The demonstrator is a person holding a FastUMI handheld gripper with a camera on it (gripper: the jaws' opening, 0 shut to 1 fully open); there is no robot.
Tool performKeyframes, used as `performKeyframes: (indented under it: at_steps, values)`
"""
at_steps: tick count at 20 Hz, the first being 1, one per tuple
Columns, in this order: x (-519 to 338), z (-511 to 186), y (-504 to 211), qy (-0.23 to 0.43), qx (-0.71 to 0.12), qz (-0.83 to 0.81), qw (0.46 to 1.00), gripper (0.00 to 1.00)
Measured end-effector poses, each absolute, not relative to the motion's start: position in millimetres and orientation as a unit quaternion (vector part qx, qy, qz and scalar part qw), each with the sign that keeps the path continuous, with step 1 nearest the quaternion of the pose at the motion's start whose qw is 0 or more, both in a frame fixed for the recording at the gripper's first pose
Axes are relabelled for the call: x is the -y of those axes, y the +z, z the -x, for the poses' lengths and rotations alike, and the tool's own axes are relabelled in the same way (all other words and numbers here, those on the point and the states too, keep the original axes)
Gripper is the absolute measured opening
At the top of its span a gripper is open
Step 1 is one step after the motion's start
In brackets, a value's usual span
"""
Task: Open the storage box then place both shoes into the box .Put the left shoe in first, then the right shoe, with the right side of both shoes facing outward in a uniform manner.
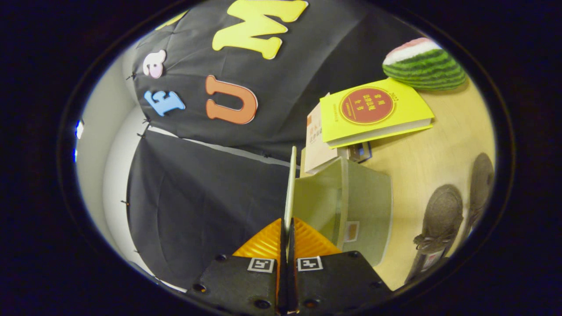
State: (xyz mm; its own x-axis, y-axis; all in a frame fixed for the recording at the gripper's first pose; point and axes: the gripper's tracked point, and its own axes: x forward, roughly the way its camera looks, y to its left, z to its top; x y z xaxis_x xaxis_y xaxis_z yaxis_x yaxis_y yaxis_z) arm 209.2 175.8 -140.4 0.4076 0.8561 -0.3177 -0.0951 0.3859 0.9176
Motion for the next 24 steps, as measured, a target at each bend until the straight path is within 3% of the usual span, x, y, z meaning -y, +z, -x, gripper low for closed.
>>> performKeyframes:
  at_steps: [11, 20, 24]
  values:
    - [-269, -193, -66, 0.349, -0.42, -0.396, 0.738, 0.06]
    - [-364, -194, -47, 0.338, -0.425, -0.358, 0.759, 0.06]
    - [-397, -188, -40, 0.358, -0.409, -0.343, 0.766, 0.11]
